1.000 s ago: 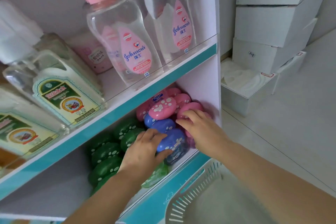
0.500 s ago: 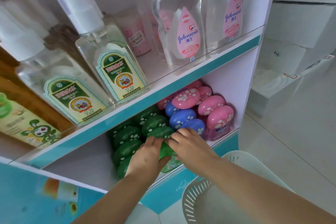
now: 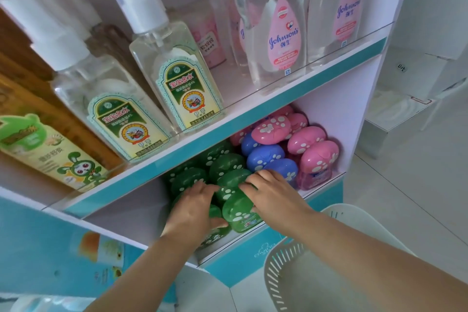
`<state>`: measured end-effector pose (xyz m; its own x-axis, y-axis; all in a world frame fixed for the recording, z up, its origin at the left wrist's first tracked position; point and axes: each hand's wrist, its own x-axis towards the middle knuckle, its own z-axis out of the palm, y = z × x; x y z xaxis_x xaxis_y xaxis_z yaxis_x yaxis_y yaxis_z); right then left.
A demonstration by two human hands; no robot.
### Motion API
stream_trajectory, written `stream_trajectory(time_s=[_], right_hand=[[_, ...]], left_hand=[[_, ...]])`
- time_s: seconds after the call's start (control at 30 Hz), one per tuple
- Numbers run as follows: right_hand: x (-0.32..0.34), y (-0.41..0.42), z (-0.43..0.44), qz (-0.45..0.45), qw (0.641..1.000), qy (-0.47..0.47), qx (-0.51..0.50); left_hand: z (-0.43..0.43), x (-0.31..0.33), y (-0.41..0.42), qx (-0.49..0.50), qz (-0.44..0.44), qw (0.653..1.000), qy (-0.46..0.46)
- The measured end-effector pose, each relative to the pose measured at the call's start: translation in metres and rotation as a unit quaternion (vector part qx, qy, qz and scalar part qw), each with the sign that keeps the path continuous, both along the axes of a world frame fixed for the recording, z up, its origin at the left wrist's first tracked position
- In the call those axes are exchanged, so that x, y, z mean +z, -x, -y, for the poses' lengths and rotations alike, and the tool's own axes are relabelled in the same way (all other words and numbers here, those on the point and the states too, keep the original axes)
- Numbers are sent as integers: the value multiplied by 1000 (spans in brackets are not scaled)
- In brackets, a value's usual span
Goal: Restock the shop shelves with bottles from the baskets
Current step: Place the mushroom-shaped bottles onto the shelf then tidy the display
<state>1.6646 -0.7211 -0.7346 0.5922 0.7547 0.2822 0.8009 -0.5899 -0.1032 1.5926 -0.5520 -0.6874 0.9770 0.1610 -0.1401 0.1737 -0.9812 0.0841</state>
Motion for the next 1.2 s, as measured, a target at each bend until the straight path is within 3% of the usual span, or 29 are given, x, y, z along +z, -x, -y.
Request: stream_trajectory(time_s=[0.13,0.3,0.43,0.83,1.2], right_hand=[[9,7,-9,-9,1000,-16,6],[6,16,-19,-17,1000,5,14],[2,21,-25,-8,1000,21,12],[10,30,-30,-65,997,52,4],[29,31,-22,-86,995,57,15]], left_hand=[[-6,6,10,-2,-85,993,-78],[-10,3,11,-39,-80,993,-80],[-10,0,12,-62,-105,983,-135],[-7,3,17,-52,-107,980,-161],[-5,13,27,-55,-103,985,-127]])
